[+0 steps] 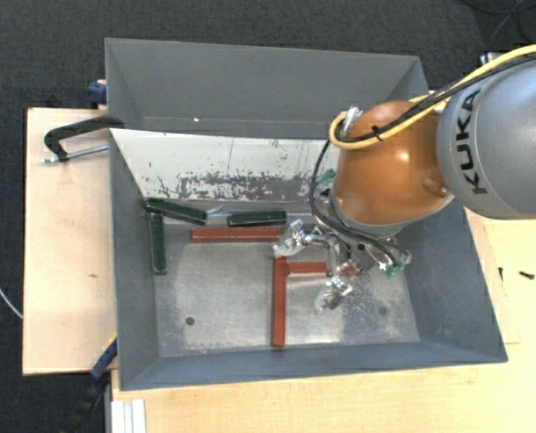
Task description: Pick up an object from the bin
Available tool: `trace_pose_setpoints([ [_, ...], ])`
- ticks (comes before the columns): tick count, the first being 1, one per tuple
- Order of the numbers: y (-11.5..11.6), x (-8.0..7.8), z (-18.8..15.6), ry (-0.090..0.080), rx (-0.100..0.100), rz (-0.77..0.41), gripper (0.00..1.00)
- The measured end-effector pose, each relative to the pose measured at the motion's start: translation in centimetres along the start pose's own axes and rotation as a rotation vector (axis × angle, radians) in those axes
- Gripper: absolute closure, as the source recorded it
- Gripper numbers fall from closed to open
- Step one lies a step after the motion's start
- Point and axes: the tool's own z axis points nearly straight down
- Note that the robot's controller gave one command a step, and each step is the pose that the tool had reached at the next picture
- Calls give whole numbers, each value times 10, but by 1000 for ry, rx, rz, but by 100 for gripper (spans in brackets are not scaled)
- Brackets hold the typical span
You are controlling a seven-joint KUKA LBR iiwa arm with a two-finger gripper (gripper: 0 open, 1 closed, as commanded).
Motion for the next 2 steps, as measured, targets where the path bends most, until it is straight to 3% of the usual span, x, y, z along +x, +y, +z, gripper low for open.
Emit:
trace_pose_setpoints([
  [1, -59, 0, 61, -4, 0, 99, 0],
  [2, -12, -10, 72, 1, 15, -513, 100],
])
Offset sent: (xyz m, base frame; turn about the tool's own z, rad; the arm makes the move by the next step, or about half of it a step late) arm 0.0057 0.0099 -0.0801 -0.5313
